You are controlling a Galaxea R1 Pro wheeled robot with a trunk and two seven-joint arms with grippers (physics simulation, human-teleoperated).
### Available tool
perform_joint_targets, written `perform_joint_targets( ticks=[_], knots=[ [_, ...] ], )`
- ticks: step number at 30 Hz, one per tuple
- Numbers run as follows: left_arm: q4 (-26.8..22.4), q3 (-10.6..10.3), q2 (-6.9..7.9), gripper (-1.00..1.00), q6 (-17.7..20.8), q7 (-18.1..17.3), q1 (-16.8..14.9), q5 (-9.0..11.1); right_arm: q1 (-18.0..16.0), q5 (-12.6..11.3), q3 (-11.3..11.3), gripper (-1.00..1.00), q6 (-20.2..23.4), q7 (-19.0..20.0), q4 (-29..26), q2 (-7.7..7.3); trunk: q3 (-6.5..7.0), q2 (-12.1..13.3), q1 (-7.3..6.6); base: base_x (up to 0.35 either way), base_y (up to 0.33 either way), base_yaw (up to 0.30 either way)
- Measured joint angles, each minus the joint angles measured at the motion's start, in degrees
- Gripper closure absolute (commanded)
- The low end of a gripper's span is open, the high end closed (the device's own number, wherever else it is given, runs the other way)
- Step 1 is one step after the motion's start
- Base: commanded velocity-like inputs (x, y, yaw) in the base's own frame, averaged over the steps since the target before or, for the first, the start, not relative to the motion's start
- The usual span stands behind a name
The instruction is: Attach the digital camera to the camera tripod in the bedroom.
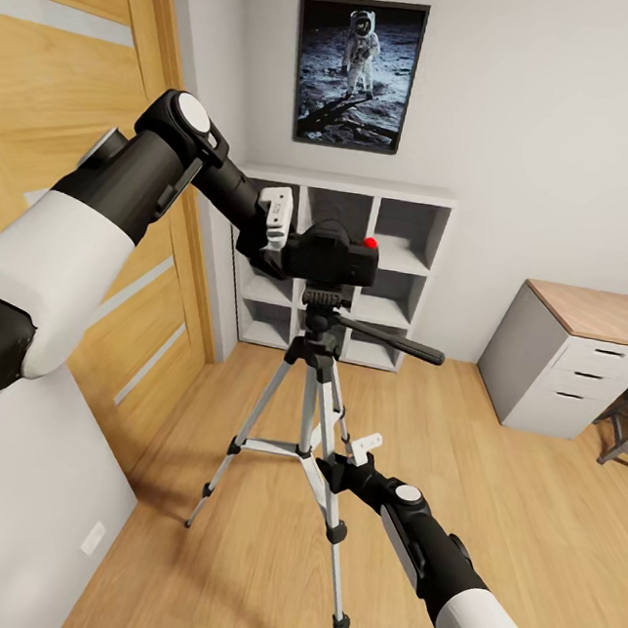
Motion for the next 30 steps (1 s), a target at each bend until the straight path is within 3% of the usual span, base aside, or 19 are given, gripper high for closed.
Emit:
perform_joint_targets(
  ticks=[30],
  knots=[
    [-0.1, 0.3, 0.10, -1.00, 0.4, 0.2, 0.0, 0.8, 0.0, 0.0, 0.0, 1.00, 0.0, 0.0, 0.0, 0.00, 0.00, 0.0, 0.00, 0.000, 0.000, 0.000]
  ],
)
